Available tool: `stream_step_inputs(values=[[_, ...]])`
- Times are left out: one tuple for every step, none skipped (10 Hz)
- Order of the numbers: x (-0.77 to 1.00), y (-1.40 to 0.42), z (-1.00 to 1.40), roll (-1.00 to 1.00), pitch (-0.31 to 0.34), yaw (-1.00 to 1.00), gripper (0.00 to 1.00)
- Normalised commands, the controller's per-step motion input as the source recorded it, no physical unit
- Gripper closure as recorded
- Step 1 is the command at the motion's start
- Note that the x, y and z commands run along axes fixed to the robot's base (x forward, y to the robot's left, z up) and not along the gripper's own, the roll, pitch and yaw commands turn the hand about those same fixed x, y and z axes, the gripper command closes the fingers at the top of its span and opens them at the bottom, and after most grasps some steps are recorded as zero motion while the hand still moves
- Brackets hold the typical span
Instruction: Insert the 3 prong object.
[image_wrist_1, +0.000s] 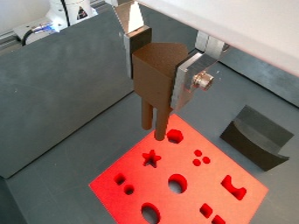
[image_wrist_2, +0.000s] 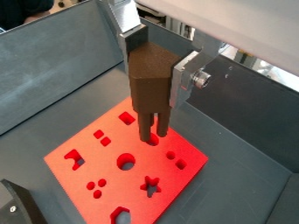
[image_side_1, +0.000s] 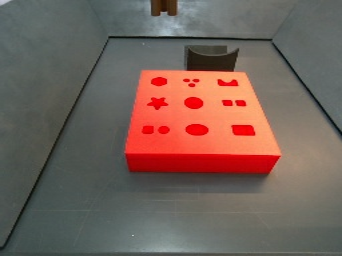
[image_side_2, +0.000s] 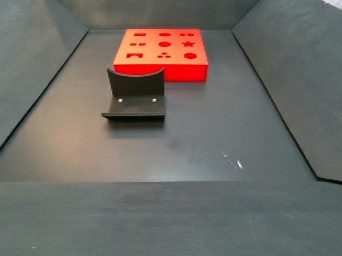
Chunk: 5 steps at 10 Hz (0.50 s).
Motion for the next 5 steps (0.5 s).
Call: stream_step_inputs(values=[[0.0, 0.0, 0.0, 0.0, 0.0, 0.0, 1.0], [0.0, 0.0, -0.02, 0.0, 0.0, 0.0, 1.0], [0.2, 0.09, -0.08, 0.0, 0.0, 0.08, 1.0], [0.41, 0.14, -0.08, 0.01, 0.0, 0.2, 1.0], [0.68, 0.15, -0.1, 0.04, 0.0, 0.32, 1.0]])
